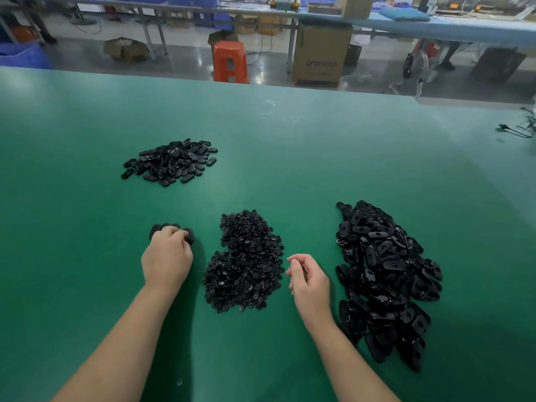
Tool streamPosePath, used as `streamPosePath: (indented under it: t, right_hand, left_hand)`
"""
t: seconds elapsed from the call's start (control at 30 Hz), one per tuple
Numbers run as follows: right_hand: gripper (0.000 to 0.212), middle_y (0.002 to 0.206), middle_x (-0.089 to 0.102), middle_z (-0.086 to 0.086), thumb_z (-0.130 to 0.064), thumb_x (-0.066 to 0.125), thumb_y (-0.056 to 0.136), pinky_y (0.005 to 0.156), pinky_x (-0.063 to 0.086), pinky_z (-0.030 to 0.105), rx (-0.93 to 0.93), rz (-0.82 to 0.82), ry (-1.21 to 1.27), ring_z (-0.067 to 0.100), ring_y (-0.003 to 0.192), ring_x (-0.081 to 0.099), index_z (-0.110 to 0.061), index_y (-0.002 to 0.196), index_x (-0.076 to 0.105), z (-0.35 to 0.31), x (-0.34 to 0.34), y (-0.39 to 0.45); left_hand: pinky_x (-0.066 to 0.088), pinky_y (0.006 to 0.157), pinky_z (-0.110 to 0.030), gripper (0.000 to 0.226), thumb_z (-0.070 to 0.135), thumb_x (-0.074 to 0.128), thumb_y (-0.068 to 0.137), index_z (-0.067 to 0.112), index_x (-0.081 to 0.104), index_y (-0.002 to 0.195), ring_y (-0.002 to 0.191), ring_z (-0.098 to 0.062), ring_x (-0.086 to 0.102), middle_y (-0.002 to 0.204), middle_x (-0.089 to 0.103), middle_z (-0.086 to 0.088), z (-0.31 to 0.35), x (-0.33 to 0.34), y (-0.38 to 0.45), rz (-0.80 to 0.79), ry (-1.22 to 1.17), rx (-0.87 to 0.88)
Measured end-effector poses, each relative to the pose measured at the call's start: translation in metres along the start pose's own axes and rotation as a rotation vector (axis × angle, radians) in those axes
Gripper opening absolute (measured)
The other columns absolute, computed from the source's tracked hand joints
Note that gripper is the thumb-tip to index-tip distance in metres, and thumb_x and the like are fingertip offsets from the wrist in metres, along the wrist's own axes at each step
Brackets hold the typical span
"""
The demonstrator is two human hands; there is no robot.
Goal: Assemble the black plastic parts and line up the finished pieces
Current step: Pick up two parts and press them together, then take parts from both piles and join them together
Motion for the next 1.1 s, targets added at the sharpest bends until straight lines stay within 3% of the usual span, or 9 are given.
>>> streamPosePath:
  t: [0.17,0.27,0.37,0.53,0.67,0.8,0.87,0.97,1.1]
  right_hand:
    - [0.020,0.074,0.067,0.000,-0.018,0.054,0.102,0.051,0.039,0.036,-0.002,0.001,-0.005,0.016,0.053,0.047,-0.026,0.089,0.066,0.000,0.000,-0.001]
    - [0.020,0.074,0.066,0.006,-0.018,0.054,0.103,0.050,0.037,0.036,-0.006,-0.007,-0.008,0.015,0.053,0.046,-0.027,0.089,0.066,-0.002,0.000,-0.001]
    - [0.020,0.074,0.064,0.010,-0.019,0.054,0.103,0.050,0.037,0.036,-0.009,-0.014,-0.017,0.014,0.053,0.046,-0.027,0.089,0.066,-0.004,0.000,-0.002]
    - [0.019,0.075,0.065,0.010,-0.019,0.055,0.102,0.050,0.038,0.035,-0.010,-0.011,-0.031,0.012,0.053,0.047,-0.027,0.088,0.066,-0.005,0.000,-0.003]
    - [0.019,0.074,0.066,0.008,-0.021,0.055,0.102,0.050,0.041,0.035,-0.012,-0.006,-0.070,0.012,0.054,0.049,-0.027,0.087,0.065,-0.007,0.000,-0.003]
    - [0.018,0.071,0.066,0.003,-0.017,0.057,0.101,0.051,0.043,0.031,-0.021,-0.039,-0.148,0.006,0.053,0.050,-0.028,0.089,0.064,-0.010,0.001,-0.003]
    - [0.019,0.069,0.063,-0.004,-0.015,0.058,0.101,0.051,0.039,0.020,-0.010,-0.097,-0.190,0.003,0.053,0.048,-0.030,0.089,0.063,-0.012,0.002,-0.002]
    - [0.013,0.077,0.064,-0.012,-0.022,0.057,0.101,0.057,0.042,0.017,-0.098,-0.282,-0.439,0.001,0.058,0.048,-0.032,0.096,0.064,-0.023,-0.005,0.002]
    - [0.026,0.114,0.065,-0.006,-0.031,0.052,0.103,0.088,0.051,0.030,-0.284,-0.437,-1.052,0.013,0.103,0.060,-0.026,0.127,0.062,-0.040,-0.032,0.022]
  left_hand:
    - [0.050,0.072,-0.047,0.029,-0.001,0.065,0.082,0.000,0.075,0.109,0.092,-0.040,0.053,0.119,0.070,-0.018,-0.001,0.007,-0.004,-0.047,0.151,0.140]
    - [0.043,0.084,-0.048,0.038,0.007,0.066,0.083,0.011,0.072,0.120,0.108,-0.044,0.045,0.145,0.050,-0.024,-0.005,0.007,0.000,-0.087,0.221,0.083]
    - [0.035,0.096,-0.051,0.037,0.012,0.064,0.086,0.015,0.070,0.123,0.118,-0.043,0.037,0.154,0.036,-0.025,-0.012,0.006,0.003,-0.092,0.209,-0.007]
    - [0.045,0.090,-0.053,0.031,0.011,0.064,0.091,0.005,0.069,0.121,0.110,-0.045,0.049,0.138,0.050,-0.025,-0.005,0.006,-0.005,0.030,0.019,0.006]
    - [0.044,0.081,-0.032,0.026,0.023,0.055,0.099,0.014,0.070,0.118,0.095,-0.016,0.058,0.117,0.060,-0.002,0.012,0.017,-0.018,-0.087,-0.374,-0.049]
    - [0.048,0.076,-0.033,0.021,0.036,0.057,0.098,0.026,0.073,0.108,0.092,-0.013,0.059,0.102,0.057,0.013,0.017,0.027,-0.036,-0.130,-0.395,0.014]
    - [0.049,0.076,-0.034,0.022,0.041,0.058,0.097,0.029,0.073,0.106,0.091,-0.013,0.058,0.100,0.054,0.017,0.014,0.029,-0.035,-0.160,-0.384,0.013]
    - [0.050,0.077,-0.035,0.021,0.049,0.061,0.093,0.034,0.072,0.103,0.092,-0.013,0.058,0.100,0.052,0.019,0.013,0.030,-0.034,-0.190,-0.355,0.043]
    - [0.052,0.080,-0.038,0.022,0.056,0.068,0.086,0.039,0.073,0.099,0.093,-0.014,0.058,0.101,0.054,0.020,0.014,0.028,-0.035,-0.213,-0.364,0.050]
Point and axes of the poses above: each hand's wrist, its own y-axis towards the middle knuckle, its own x-axis out of the palm, z = x × y, the point moved 3 cm from there along y, towards the middle knuckle
